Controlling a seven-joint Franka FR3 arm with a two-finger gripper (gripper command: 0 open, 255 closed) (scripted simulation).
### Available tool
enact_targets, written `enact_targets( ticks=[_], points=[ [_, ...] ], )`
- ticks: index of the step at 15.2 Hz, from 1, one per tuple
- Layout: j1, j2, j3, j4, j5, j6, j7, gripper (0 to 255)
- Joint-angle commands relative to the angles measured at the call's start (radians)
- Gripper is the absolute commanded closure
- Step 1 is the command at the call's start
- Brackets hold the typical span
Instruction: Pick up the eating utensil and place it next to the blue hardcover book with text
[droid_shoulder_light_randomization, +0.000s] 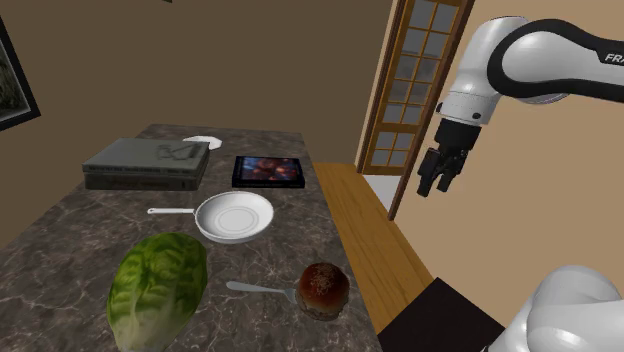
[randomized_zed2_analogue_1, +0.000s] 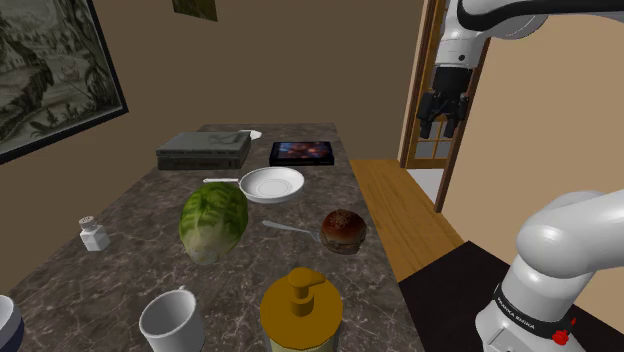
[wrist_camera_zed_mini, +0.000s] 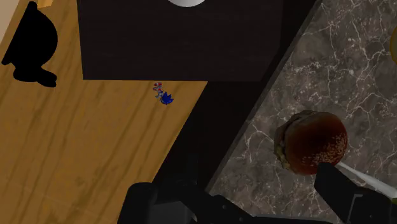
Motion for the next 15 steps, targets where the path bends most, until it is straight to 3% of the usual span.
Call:
enact_targets(
  ticks=[1,15],
  points=[
    [0.000,0.000,0.000,0.000,0.000,0.000,0.000,0],
    [0.205,0.270,0.066,-0.125,0.096,0.510,-0.317,0]
  ],
)
